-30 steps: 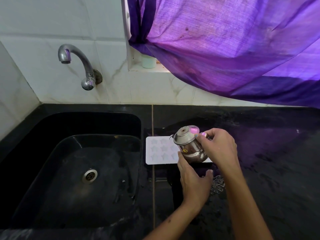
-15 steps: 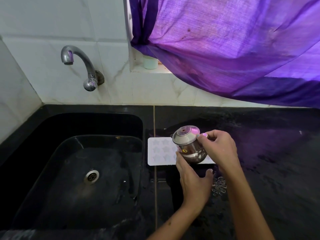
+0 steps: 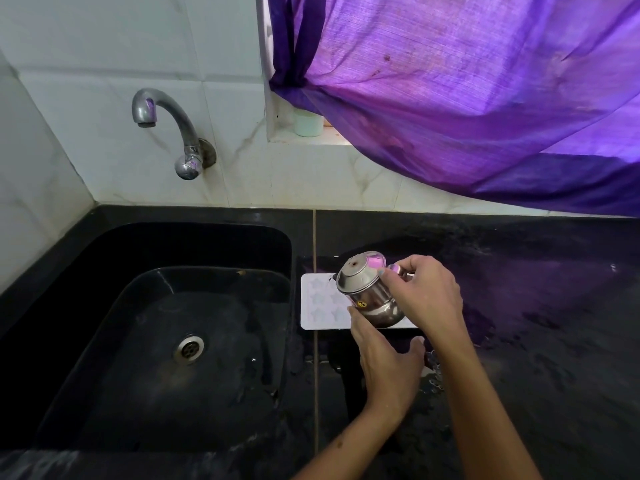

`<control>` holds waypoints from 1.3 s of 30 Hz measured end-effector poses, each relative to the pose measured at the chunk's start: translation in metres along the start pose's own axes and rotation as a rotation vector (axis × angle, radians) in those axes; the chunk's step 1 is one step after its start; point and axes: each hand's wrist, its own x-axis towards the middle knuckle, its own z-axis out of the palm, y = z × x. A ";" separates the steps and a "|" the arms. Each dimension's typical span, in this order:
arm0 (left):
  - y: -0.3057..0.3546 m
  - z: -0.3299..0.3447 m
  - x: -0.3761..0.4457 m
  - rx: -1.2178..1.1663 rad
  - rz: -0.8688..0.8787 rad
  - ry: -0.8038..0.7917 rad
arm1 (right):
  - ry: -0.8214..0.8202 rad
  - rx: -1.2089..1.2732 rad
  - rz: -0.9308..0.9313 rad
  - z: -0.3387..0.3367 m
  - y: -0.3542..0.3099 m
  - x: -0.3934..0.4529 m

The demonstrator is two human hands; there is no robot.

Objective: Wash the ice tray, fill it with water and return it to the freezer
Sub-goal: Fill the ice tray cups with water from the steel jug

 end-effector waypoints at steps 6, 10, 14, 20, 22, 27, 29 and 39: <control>-0.001 0.001 0.000 -0.004 0.009 0.013 | 0.004 -0.025 -0.010 0.002 -0.001 0.002; -0.002 0.001 0.000 0.000 0.013 0.015 | 0.004 -0.027 -0.027 0.003 0.000 0.002; -0.002 0.000 0.000 0.021 0.012 -0.007 | -0.002 0.014 -0.010 0.003 0.003 0.002; -0.005 0.005 -0.004 0.070 0.024 -0.029 | -0.007 0.141 0.100 -0.005 0.017 0.003; -0.005 0.008 -0.006 0.087 0.054 -0.039 | 0.011 0.215 0.134 -0.010 0.024 0.002; -0.003 0.016 -0.009 0.092 0.201 -0.058 | 0.081 0.378 0.207 -0.027 0.048 0.003; -0.002 0.021 -0.012 0.071 0.241 -0.089 | 0.128 0.390 0.219 -0.036 0.057 0.002; -0.006 0.060 -0.031 0.023 0.285 -0.327 | 0.306 0.209 0.303 -0.076 0.097 -0.008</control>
